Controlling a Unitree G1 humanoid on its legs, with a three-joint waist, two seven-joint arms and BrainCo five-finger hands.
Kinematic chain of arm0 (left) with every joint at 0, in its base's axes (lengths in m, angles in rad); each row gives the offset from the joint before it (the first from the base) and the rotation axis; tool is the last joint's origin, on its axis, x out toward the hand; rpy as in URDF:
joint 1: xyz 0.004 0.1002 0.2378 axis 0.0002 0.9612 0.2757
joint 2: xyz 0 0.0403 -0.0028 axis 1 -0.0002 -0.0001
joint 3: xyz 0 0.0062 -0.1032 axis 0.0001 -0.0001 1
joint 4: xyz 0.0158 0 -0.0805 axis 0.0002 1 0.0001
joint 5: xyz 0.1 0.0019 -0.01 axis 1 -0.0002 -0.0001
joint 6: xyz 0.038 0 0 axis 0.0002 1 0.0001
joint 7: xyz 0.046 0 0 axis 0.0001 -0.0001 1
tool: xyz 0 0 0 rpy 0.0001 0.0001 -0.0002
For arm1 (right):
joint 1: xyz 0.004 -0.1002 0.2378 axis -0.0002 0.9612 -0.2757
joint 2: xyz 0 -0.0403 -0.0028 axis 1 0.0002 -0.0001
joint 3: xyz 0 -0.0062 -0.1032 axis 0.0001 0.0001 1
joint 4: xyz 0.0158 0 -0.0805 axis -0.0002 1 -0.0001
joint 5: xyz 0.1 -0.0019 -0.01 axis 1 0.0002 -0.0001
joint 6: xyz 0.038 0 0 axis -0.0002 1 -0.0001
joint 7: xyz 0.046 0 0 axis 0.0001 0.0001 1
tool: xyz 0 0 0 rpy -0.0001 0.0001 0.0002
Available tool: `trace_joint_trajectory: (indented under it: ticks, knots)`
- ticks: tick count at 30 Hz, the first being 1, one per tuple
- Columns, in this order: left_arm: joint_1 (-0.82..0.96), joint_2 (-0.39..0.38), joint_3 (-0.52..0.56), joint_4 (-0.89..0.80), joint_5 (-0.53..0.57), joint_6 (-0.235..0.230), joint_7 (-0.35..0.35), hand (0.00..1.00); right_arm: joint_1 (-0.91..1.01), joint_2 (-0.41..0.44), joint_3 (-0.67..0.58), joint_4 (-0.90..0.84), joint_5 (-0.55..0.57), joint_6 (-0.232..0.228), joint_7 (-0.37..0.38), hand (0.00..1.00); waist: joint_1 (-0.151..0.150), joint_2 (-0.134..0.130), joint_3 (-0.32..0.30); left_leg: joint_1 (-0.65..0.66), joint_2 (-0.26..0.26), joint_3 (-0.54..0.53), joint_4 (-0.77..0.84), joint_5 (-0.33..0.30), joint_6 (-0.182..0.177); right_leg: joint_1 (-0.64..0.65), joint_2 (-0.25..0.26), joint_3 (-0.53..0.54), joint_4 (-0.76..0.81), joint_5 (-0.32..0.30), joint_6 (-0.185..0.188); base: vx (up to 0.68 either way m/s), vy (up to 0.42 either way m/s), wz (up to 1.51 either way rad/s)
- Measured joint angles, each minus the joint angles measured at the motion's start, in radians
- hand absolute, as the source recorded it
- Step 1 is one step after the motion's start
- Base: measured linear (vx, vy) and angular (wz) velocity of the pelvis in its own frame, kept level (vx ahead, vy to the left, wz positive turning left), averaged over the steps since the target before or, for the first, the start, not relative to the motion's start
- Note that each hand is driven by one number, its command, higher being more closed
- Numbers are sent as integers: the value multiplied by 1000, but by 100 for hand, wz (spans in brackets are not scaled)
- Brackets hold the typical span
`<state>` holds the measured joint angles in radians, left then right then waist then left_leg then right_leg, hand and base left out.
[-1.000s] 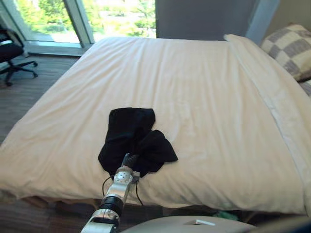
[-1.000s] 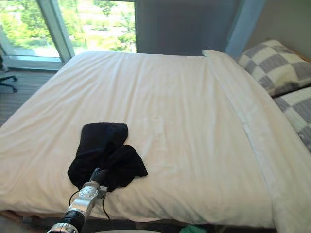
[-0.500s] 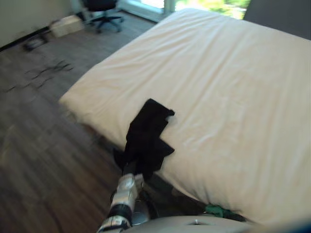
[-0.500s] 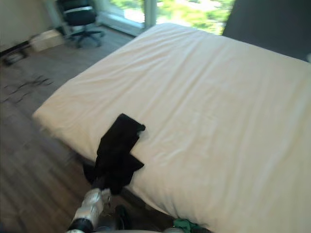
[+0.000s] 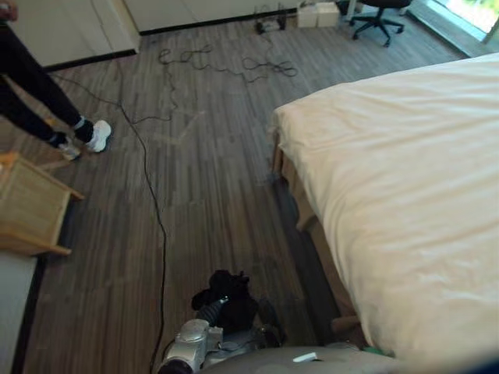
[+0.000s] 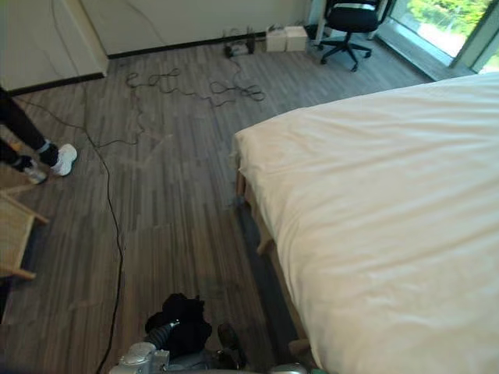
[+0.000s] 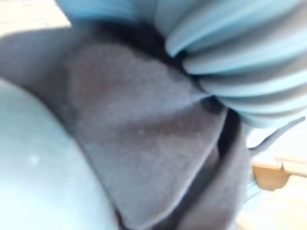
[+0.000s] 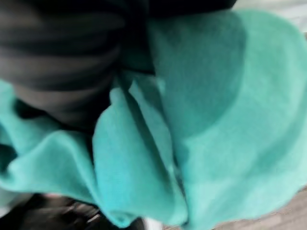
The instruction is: Tidy the bed and pick cloth on bed and put in laundry
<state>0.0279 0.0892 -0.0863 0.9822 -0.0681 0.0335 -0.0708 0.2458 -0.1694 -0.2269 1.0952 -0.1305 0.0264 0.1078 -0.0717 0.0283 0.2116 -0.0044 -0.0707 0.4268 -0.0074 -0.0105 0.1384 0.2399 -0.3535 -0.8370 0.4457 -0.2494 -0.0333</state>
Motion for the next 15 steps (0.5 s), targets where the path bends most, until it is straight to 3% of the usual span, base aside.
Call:
trace_joint_trajectory:
  ticks: [1, 2, 7, 11, 14, 15]
  knots:
    - [-3, 1, -17, 6, 0, 0, -8, 100, 0, 3, 0, 0, 1, -1, -2, 100, -3, 5, -2, 4, 4, -30, -12, 9, -5, -18, 27, 78, 10, -16, 23, 34, 49, 176]
    - [-17, 15, -37, 20, 1, -2, -37, 100, 2, 19, 10, -1, 6, -20, 2, 100, 3, 6, -7, 7, 10, -98, -33, 26, -30, -61, 125, 277, -22, -52, 85, 41, -12, 137]
    - [2, 44, -34, 21, 7, -19, -84, 100, -16, 48, 52, -3, 91, -48, 23, 100, 14, -30, -16, 56, -18, -197, -86, 61, -65, -112, 255, 551, -107, -58, 90, 55, -65, 89]
    - [6, 44, -23, 22, 15, -19, -90, 100, -20, 44, 51, -5, 161, -55, 49, 100, 21, -32, -18, 86, -43, -204, -94, 59, -63, -119, 249, 578, -173, -27, 82, 59, -60, 11]
    - [15, 40, -3, 21, 0, -18, -140, 100, -21, 42, 44, -8, 186, -50, 68, 100, 18, -21, -27, 92, -41, -209, -94, 59, -63, -108, 260, 580, -205, -15, 67, 65, -113, -2]
    - [46, 8, 93, 22, -40, -19, -207, 100, -9, 63, -1, 2, 145, -33, 82, 100, 25, -30, -59, 126, -25, -223, -98, 73, -65, -51, 289, 574, -269, -2, 49, 0, 0, 0]
